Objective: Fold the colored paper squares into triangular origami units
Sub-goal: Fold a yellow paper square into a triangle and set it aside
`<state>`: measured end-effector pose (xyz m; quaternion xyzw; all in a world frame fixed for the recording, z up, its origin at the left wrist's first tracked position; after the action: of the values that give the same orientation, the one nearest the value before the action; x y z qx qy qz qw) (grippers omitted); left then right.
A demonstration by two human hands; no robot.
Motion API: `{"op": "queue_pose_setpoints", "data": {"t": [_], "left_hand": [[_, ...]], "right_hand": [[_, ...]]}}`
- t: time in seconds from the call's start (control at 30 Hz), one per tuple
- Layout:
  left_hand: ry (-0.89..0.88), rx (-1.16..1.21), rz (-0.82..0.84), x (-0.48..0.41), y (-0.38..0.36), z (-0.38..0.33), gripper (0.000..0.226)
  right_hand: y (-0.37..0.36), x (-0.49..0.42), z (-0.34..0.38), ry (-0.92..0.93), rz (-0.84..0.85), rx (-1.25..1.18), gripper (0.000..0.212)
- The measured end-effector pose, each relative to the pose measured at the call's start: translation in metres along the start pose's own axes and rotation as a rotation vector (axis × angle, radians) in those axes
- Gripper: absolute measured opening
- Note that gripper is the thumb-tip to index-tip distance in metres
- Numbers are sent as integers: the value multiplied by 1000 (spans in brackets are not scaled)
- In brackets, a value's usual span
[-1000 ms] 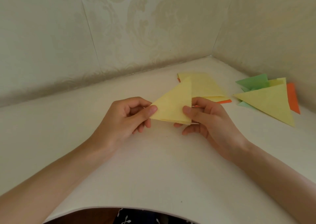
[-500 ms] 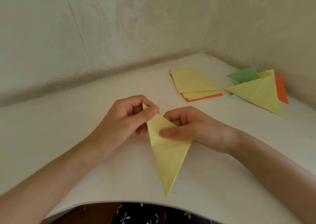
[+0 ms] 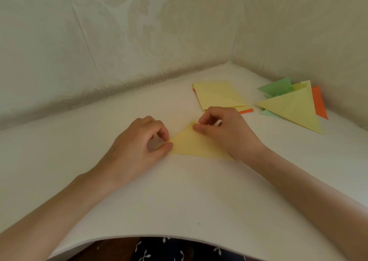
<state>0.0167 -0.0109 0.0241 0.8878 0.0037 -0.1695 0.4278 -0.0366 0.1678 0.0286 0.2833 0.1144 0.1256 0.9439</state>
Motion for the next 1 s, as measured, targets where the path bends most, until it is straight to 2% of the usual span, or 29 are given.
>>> {"op": "queue_pose_setpoints", "data": {"t": [0.07, 0.13, 0.2, 0.23, 0.27, 0.33, 0.4, 0.57, 0.67, 0.77, 0.87, 0.93, 1.0], "left_hand": [[-179, -60, 78, 1, -6, -10, 11], [-312, -131, 128, 3, -11, -13, 22], [-371, -182, 150, 5, -13, -14, 31], [-379, -200, 156, 6, -14, -14, 33], [-390, -219, 154, 8, -14, -14, 35], [-427, -272, 141, 10, -13, -17, 38], [-481, -339, 113, 11, -12, -22, 38], [-491, -408, 97, 15, -14, -23, 39], [-492, -400, 107, 17, -16, -25, 40], [-464, -374, 119, 19, -15, -27, 42], [-448, -337, 124, 20, -13, -27, 43], [-446, -318, 128, 20, -13, -27, 49], [-438, -319, 119, 21, -12, -27, 45]], "right_hand": [[-9, -6, 0, 74, 58, 235, 10], [-9, -7, 0, 155, 40, 440, 18], [-1, 4, 15, 446, -51, 594, 24], [-1, 15, 22, 614, -40, 637, 31], [-3, 26, 27, 748, 19, 663, 44], [-11, 44, 29, 875, 159, 748, 59], [-11, 52, 28, 893, 207, 842, 58], [20, 66, 15, 879, 140, 956, 58], [31, 70, 14, 794, 154, 899, 50], [32, 67, 29, 756, 81, 778, 37], [15, 47, 38, 690, -4, 676, 54], [-4, 31, 35, 652, -1, 772, 63], [-15, 21, 27, 622, 23, 876, 58]]}}
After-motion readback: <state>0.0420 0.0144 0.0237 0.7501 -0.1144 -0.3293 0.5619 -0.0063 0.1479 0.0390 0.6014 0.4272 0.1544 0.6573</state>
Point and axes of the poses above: each hand's wrist, its own x-axis away from the middle knuckle, its own y-axis out of the back of the hand, z = x × y, the point moved 6 cm from there along -x, towards the middle knuckle, and after that the axes turned 4 degrees about y, right-handed, at the moved point
